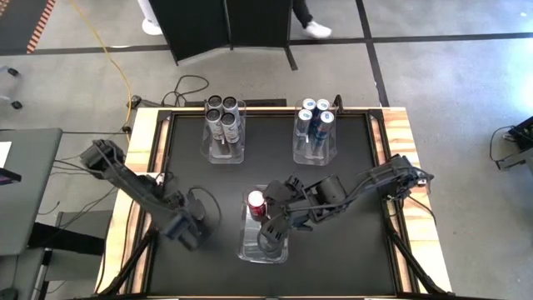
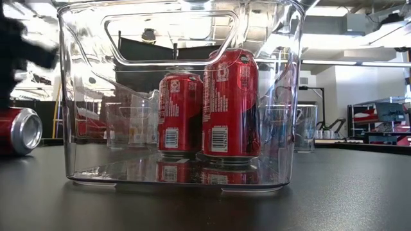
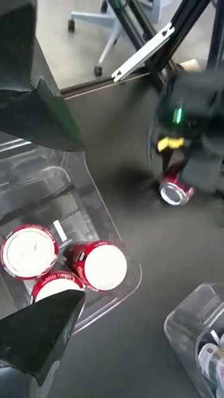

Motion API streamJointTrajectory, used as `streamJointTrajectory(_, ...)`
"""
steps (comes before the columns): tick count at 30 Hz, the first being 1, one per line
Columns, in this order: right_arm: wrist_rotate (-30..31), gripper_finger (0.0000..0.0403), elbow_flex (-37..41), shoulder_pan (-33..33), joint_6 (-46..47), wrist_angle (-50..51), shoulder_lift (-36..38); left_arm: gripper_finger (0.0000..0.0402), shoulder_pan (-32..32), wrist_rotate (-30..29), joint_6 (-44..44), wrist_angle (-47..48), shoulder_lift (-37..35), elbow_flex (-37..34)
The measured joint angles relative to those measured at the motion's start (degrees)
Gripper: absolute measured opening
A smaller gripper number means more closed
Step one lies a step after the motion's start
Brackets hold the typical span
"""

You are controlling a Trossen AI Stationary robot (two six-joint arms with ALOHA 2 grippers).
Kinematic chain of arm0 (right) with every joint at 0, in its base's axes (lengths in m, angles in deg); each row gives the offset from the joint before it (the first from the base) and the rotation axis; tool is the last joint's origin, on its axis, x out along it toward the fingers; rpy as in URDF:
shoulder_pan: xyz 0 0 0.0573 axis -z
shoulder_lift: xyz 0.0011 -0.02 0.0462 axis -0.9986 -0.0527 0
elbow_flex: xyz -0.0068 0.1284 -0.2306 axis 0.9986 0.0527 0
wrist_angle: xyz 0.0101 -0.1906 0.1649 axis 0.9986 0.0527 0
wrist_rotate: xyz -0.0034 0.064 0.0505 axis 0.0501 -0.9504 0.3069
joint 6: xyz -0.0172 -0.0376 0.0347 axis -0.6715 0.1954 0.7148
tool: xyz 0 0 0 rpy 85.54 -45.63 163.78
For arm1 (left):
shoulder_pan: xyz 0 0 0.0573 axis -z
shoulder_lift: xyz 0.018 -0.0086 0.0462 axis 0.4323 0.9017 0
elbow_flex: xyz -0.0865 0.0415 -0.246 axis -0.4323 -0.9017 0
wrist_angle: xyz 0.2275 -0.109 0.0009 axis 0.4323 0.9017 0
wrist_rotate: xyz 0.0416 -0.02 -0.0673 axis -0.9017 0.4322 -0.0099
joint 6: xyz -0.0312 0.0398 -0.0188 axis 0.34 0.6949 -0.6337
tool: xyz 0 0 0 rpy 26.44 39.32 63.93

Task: Sort soda cans
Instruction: Put the red soda can into the bottom transparent bin

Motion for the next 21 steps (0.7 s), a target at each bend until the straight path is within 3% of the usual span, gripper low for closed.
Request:
streamJointTrajectory(7,0.00,0.0398,-0.54,-1.41,1.18,0.82,0.00,0.0376,-4.33,7.63,-1.73,-10.54,-0.48,-9.34)
streamJointTrajectory(12,0.16,0.0397,-0.54,-1.83,2.93,3.82,0.00,0.0294,-4.64,6.85,-2.73,-10.85,-1.60,-7.71)
streamJointTrajectory(21,1.27,0.0389,-0.54,-1.52,0.04,6.45,1.87,0.0290,-5.36,2.58,-10.85,-11.74,-10.84,-2.16)
